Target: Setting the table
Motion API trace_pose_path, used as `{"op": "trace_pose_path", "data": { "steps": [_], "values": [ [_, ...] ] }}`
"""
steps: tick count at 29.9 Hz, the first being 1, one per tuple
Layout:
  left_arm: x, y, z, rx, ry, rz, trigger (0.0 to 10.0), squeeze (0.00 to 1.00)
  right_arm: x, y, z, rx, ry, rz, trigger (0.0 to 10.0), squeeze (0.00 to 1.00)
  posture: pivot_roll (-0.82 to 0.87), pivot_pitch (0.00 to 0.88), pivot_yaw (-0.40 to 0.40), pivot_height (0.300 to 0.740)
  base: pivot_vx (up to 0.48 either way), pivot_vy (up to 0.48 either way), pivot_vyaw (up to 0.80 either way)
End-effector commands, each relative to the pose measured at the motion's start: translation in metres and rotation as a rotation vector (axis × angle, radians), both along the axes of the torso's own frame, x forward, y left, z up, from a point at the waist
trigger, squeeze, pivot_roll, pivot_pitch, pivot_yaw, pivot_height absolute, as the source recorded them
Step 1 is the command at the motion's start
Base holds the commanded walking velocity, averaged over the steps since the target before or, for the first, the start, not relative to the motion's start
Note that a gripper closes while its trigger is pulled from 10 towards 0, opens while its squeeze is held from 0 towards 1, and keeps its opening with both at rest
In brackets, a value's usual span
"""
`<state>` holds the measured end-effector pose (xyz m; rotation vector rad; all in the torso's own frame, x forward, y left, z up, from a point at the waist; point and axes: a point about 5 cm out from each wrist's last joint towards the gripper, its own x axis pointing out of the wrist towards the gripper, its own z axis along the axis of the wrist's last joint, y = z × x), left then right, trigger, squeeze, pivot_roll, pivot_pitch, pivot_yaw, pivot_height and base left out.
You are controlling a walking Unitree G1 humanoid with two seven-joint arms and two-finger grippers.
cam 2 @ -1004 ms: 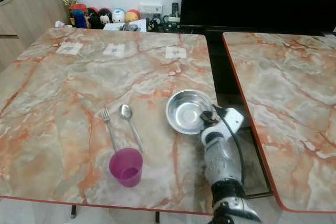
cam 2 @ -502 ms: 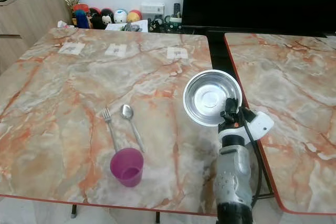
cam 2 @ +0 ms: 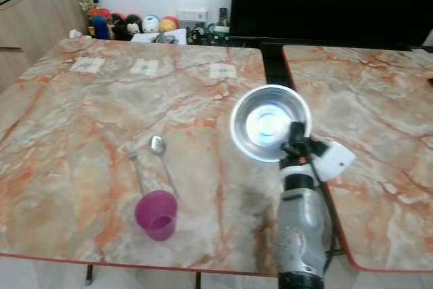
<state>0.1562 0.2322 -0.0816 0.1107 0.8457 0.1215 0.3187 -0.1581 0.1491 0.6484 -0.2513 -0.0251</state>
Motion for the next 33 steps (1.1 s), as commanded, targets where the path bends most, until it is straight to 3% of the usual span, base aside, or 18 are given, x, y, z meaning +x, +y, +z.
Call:
{"op": "trace_pose_path", "data": {
  "steps": [1,5,33],
  "values": [
    [-0.0052,-0.0022,-0.0028,0.0,0.021,-0.013,10.0,0.0,-0.0013,-0.0025,0.0067,-0.003,-0.016,-0.014,10.0,0.0,0.02,0.069,-0.04,0.74,0.0,-0.465,-0.75],
    [-0.0058,-0.0021,-0.0031,-0.001,0.023,-0.013,10.0,0.0,-0.0028,-0.0043,0.0071,-0.012,-0.024,-0.027,10.0,0.0,0.02,0.075,-0.039,0.74,0.0,-0.465,-0.74],
    [-0.0124,-0.0034,-0.0067,-0.006,0.057,-0.016,10.0,0.0,-0.0035,-0.0101,0.0078,-0.013,-0.001,-0.091,10.0,0.0,0.01,0.092,-0.033,0.74,0.0,-0.46,0.0]
  ]
}}
